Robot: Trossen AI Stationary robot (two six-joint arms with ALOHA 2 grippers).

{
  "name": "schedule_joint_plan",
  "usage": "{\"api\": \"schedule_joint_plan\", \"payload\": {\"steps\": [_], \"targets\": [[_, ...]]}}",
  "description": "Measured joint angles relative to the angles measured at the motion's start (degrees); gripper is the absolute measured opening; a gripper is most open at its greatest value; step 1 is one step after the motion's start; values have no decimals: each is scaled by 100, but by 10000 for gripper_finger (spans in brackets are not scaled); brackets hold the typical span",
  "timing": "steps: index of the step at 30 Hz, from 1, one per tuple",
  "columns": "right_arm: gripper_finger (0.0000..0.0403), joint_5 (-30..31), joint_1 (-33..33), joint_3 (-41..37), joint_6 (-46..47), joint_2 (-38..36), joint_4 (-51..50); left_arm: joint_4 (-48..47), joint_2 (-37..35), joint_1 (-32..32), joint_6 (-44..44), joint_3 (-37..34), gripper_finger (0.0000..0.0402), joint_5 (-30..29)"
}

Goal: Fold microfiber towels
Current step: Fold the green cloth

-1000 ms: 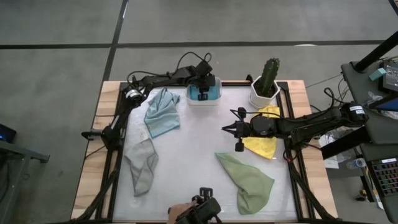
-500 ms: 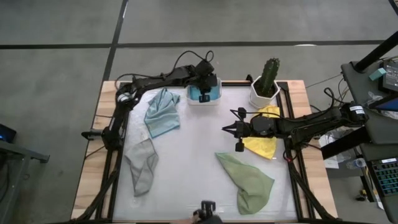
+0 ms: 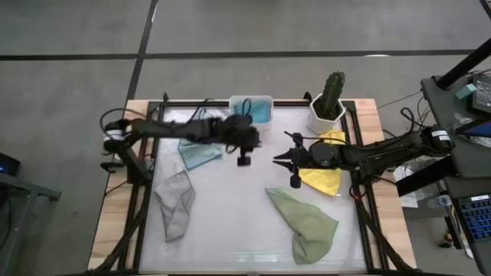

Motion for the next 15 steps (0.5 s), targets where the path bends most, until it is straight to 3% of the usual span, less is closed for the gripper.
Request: {"api": "schedule_joint_plan", "payload": {"steps": [3, 6, 15], "targets": [[75, 0, 0, 16, 0, 0, -29, 1499, -199, -367, -600, -842, 43, 2], [95, 0, 0, 21, 77, 0, -21, 2425, -266, -736, -982, -1512, 43, -2], [125, 4, 190, 19, 1756, 29, -40, 3001, -307, -1378, -1029, -2197, 43, -11]]}}
